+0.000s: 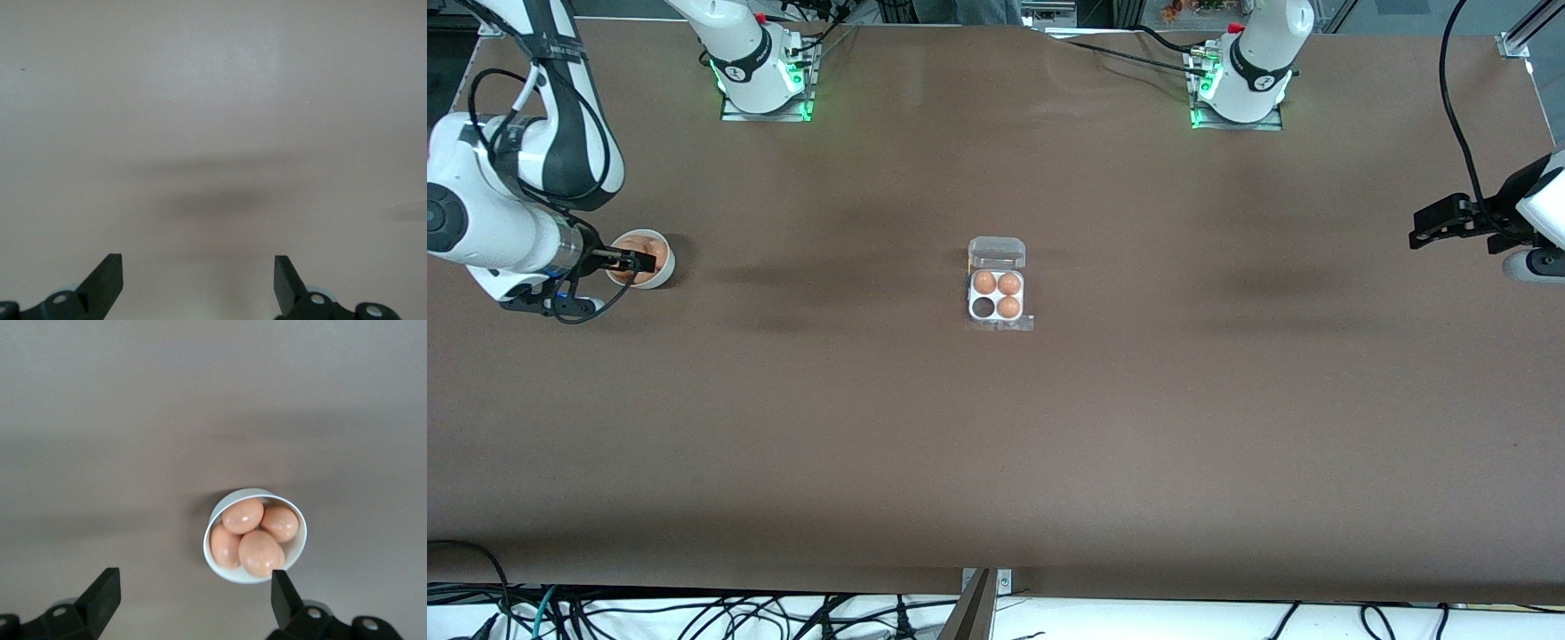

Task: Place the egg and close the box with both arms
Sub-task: 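Lower the right gripper over the white bowl of eggs, then close the right gripper on one brown egg and lift it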

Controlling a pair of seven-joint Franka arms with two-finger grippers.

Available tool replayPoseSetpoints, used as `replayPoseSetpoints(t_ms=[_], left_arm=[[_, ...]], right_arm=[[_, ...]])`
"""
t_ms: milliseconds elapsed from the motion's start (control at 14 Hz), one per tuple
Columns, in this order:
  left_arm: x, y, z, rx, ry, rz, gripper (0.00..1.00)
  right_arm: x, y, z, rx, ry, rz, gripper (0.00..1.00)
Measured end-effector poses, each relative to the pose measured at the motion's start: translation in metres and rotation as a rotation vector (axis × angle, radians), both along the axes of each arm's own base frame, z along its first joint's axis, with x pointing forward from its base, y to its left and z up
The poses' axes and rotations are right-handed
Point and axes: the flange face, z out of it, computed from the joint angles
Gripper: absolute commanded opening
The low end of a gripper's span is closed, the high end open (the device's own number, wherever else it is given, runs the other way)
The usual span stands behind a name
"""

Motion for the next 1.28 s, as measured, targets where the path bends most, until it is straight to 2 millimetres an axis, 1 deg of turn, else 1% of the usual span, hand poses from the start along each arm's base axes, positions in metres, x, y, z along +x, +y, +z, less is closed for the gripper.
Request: replayPoseSetpoints(t_ms=[142, 356, 427, 641, 925, 997, 1139, 1281], left_arm=[[0.0, 0.0, 0.0, 0.0, 0.001, 0.0, 1.0], [0.0, -0.002, 0.0, 0.0, 0.001, -0.003, 1.0], [0.0, -0.002, 0.0, 0.0, 0.001, -0.003, 1.0], [0.0, -0.002, 0.0, 0.0, 0.002, -0.003, 1.0], [0.001, -0.001, -0.006, -0.001, 0.014, -0.003, 1.0], [0.002, -0.001, -0.008, -0.002, 0.017, -0.003, 1.0], [0.003, -0.001, -0.011, -0.002, 0.021, -0.003, 1.0], [0.003, -0.001, -0.011, -0.002, 0.022, -0.003, 1.0]], right_arm=[[-0.016, -0.013, -0.019, 0.009, -0.037, 0.017, 1.0], [-0.037, -0.038, -0.036, 0.022, -0.095, 0.069, 1.0], [-0.044, -0.043, -0.042, 0.024, -0.105, 0.077, 1.0], [-0.057, -0.042, -0.058, 0.03, -0.114, 0.085, 1.0], [-0.062, -0.04, -0.064, 0.033, -0.109, 0.094, 0.99], [-0.062, -0.04, -0.064, 0.033, -0.11, 0.096, 0.97], [-0.062, -0.041, -0.066, 0.033, -0.113, 0.097, 0.87], [-0.062, -0.042, -0.069, 0.032, -0.111, 0.098, 0.87]])
